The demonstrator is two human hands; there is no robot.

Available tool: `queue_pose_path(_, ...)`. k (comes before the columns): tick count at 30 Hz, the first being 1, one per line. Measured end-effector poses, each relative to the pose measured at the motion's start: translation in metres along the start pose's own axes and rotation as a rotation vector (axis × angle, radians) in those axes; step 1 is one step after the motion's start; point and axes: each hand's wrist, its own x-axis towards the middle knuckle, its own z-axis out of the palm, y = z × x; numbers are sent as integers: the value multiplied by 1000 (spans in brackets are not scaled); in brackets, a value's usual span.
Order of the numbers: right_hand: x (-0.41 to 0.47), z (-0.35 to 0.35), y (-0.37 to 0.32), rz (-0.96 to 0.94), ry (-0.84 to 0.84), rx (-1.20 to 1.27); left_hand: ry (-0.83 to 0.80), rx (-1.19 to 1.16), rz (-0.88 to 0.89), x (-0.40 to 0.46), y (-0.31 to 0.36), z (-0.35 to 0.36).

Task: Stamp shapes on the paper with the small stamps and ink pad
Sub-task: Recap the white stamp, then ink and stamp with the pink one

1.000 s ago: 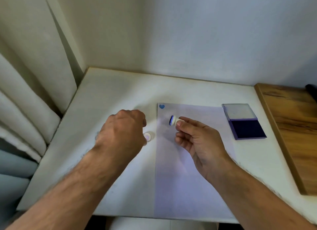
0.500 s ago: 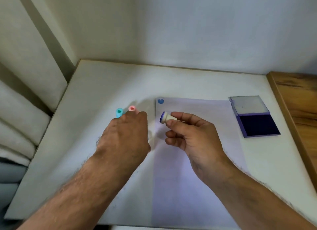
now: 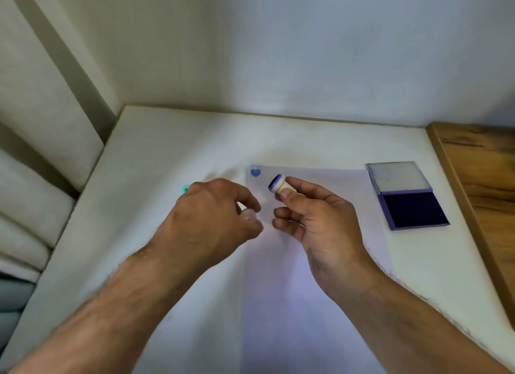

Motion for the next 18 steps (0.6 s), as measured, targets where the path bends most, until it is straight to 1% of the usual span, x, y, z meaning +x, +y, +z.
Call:
queue_pose_path(4,-1,1,-3,9,-23,89,-17,-380,-80,5,2,-6)
queue_pose_path(8,0,1,-4,-28,-76,164,-30,-796,-153,8,1,-12)
queue_pose_path(11,0,1,-2,-103,-124,124,-39,-1049,-199,8,1,-15)
queue_pose_path(14,-1,1,-2,-180,-160,18,-74,-1207,-237,7,5,-16)
queue_pose_path(18,-2,1,-1,-264,-174,-103,-138,-1271,-244,5,8,-16)
